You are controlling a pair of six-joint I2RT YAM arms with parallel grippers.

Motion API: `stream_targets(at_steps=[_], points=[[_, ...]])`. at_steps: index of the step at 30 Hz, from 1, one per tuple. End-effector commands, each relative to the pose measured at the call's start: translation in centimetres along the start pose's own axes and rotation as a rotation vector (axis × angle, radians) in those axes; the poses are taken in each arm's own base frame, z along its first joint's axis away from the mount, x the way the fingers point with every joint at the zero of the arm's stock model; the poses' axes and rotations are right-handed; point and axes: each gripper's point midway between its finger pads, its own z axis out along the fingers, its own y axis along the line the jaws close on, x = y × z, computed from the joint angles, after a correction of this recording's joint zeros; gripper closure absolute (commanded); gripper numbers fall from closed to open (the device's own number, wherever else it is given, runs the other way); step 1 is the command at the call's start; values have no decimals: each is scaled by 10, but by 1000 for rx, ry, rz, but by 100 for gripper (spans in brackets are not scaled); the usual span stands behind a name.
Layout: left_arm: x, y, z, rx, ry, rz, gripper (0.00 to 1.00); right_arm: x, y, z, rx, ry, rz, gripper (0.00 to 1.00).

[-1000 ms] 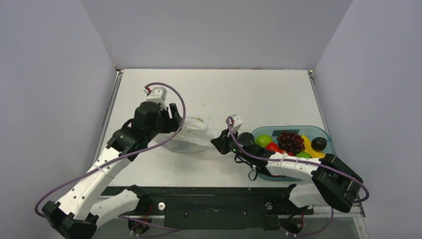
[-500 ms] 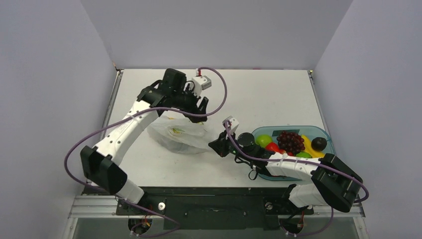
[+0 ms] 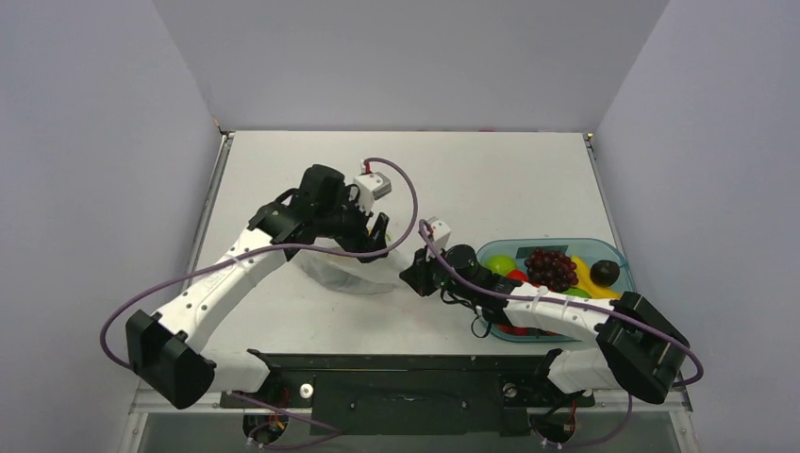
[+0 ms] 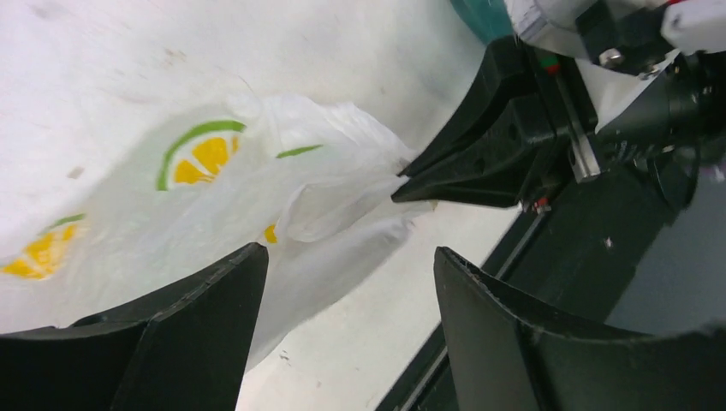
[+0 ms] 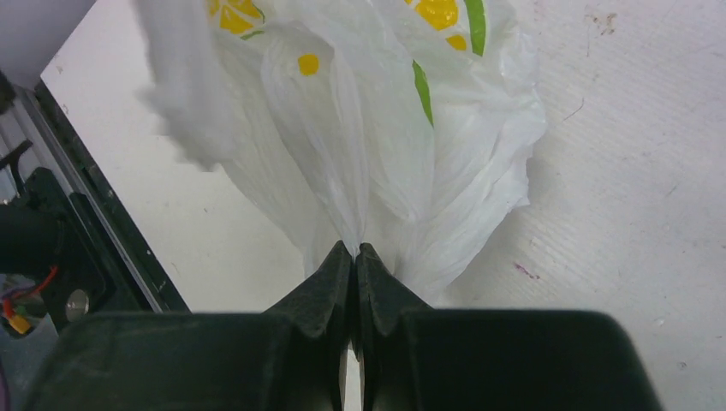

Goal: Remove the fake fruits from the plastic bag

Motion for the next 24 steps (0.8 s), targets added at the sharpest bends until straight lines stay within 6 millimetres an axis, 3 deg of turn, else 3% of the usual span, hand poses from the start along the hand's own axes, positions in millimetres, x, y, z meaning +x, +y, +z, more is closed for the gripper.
stream_targets(at_steps=[1,3,6,10,15,18,24], points=[[-26,20,-10,-145,-151,-64,32,-50,7,-4,56,-21,77,100],[-13,27,-8,-193,-128,-102,33,-63,10,-8,79,-22,103,100],[-10,35,-11,-254,-144,-126,36,-74,16,-15,84,-29,123,100],[-22,41,-15,-284,-226,-60,35,-68,27,-21,54,-62,55,100],[-16,33,-3,-203,-221,5,32,-54,26,-26,28,-128,-17,100],[-13,34,2,-182,-201,-5,32,-67,24,-29,67,-104,-60,100],[-43,32,-26,-212,-275,-44,31,-88,34,-38,43,-161,-52,100]])
